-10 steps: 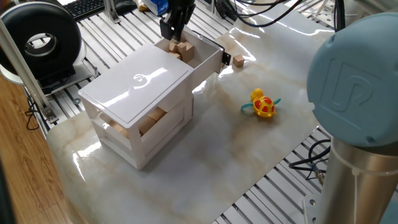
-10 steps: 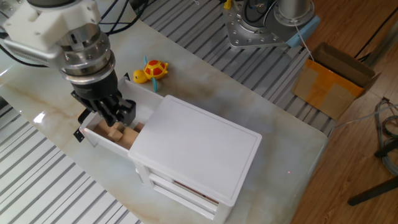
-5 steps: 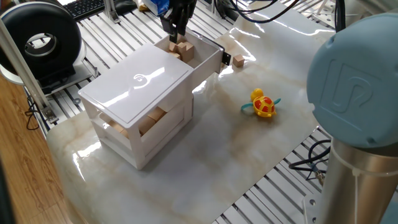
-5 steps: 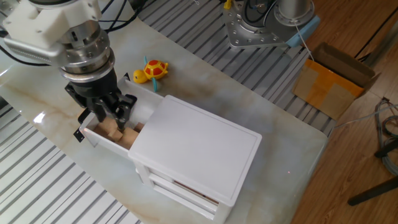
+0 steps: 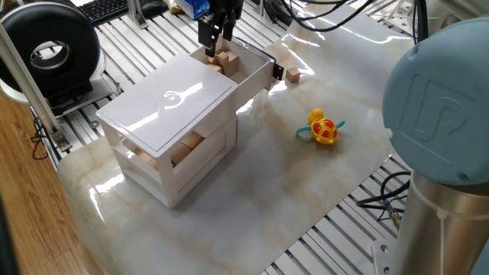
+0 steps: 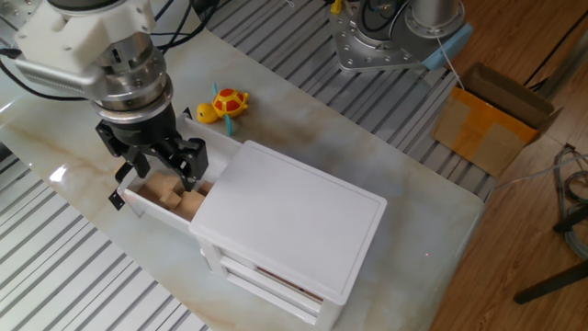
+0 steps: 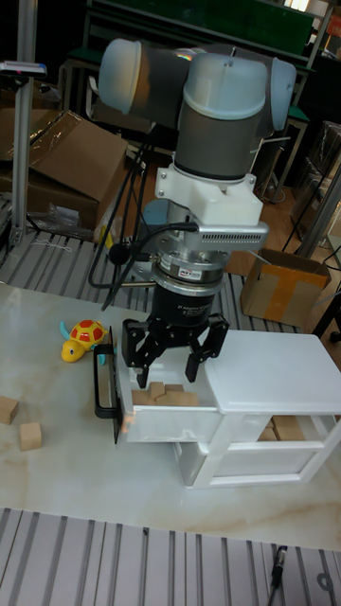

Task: Take something out of a drawer

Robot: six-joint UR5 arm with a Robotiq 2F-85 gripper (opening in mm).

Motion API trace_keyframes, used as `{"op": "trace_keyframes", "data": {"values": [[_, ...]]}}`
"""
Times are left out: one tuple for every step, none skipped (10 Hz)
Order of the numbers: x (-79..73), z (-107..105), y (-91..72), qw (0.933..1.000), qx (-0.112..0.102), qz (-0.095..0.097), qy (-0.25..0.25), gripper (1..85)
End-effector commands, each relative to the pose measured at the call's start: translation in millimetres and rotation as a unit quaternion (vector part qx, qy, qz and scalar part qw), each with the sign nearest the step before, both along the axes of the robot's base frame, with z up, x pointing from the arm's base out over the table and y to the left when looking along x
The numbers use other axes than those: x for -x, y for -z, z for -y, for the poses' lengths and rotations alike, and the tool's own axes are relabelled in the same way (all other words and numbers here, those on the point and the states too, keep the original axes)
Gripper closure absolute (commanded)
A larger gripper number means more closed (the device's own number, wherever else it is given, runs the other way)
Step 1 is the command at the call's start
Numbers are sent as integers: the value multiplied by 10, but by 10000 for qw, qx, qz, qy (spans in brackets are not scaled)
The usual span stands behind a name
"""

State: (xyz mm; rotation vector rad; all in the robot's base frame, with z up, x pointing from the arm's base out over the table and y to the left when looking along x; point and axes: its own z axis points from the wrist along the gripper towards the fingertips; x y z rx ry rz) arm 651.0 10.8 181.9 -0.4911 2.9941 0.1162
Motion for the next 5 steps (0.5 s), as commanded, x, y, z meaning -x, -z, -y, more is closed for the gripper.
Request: {"op": "trace_keyframes", "data": {"values": [[46,-22,67,9999,-136,34,70,200],[53,-13,77,9999,-129,33,86,217],[61,-3,99,9999,-122,48,87,243],[66,8,122,9999,-121,64,81,247],[67,27,136,9999,-112,74,66,253]]}}
